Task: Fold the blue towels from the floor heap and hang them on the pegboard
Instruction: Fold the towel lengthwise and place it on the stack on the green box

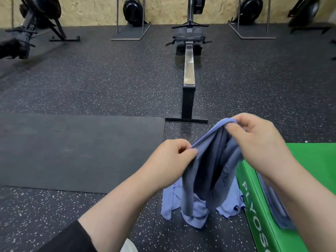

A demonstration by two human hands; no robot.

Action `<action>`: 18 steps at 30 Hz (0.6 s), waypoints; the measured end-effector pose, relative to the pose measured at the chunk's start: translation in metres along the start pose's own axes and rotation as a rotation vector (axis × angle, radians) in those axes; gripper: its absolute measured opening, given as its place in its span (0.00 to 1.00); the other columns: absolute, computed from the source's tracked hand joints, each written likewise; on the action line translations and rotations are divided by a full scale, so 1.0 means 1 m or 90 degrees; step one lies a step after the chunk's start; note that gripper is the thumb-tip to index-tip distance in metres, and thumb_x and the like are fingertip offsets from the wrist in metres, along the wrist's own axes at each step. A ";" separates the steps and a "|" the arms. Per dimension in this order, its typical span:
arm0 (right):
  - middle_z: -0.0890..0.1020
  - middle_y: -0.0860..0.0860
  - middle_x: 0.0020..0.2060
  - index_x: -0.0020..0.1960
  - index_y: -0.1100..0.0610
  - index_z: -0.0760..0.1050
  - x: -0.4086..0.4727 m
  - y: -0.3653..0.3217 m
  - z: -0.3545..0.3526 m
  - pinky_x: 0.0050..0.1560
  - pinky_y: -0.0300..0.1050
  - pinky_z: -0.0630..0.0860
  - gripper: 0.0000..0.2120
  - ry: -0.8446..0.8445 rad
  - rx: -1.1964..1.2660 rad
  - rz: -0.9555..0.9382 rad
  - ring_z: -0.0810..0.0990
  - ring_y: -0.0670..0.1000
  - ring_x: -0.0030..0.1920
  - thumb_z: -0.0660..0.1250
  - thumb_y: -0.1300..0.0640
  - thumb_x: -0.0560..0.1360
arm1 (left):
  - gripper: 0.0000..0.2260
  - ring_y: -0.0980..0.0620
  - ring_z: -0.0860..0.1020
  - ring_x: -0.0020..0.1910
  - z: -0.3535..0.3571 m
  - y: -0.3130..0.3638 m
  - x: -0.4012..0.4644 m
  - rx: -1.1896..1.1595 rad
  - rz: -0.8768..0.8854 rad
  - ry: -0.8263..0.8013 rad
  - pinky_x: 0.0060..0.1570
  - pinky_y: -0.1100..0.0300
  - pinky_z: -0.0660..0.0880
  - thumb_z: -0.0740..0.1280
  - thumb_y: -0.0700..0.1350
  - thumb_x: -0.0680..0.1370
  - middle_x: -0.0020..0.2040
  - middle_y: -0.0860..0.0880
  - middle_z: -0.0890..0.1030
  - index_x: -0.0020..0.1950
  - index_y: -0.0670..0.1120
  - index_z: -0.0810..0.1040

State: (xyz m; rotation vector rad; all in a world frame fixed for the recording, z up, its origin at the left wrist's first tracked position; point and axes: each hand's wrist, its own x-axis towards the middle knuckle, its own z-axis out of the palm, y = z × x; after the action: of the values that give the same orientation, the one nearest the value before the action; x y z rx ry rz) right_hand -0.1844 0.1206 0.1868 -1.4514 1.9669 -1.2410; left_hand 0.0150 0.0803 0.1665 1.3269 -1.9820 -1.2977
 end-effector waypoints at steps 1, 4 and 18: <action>0.82 0.59 0.34 0.43 0.53 0.80 0.001 0.001 -0.001 0.38 0.50 0.74 0.07 0.018 0.013 0.014 0.74 0.50 0.33 0.67 0.54 0.78 | 0.13 0.54 0.67 0.32 0.000 -0.001 0.001 0.004 -0.006 0.005 0.38 0.57 0.68 0.65 0.49 0.80 0.31 0.53 0.71 0.40 0.43 0.74; 0.81 0.54 0.29 0.41 0.54 0.80 0.004 0.005 -0.003 0.37 0.47 0.72 0.08 0.054 0.024 0.041 0.73 0.47 0.30 0.67 0.54 0.78 | 0.10 0.57 0.68 0.32 -0.001 0.000 0.002 0.010 0.001 0.069 0.36 0.60 0.67 0.64 0.47 0.81 0.30 0.56 0.72 0.40 0.46 0.75; 0.69 0.42 0.21 0.63 0.40 0.76 -0.008 -0.006 0.010 0.30 0.33 0.65 0.20 -0.279 -0.107 -0.064 0.68 0.43 0.24 0.73 0.53 0.74 | 0.05 0.61 0.76 0.37 0.006 0.010 0.001 -0.023 0.116 0.052 0.42 0.64 0.72 0.70 0.48 0.80 0.38 0.53 0.84 0.46 0.51 0.85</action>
State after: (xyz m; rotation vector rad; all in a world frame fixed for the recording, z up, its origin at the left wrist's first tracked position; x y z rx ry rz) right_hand -0.1703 0.1234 0.1854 -1.7481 1.7446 -0.7221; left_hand 0.0048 0.0833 0.1722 1.1349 -1.9638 -1.1699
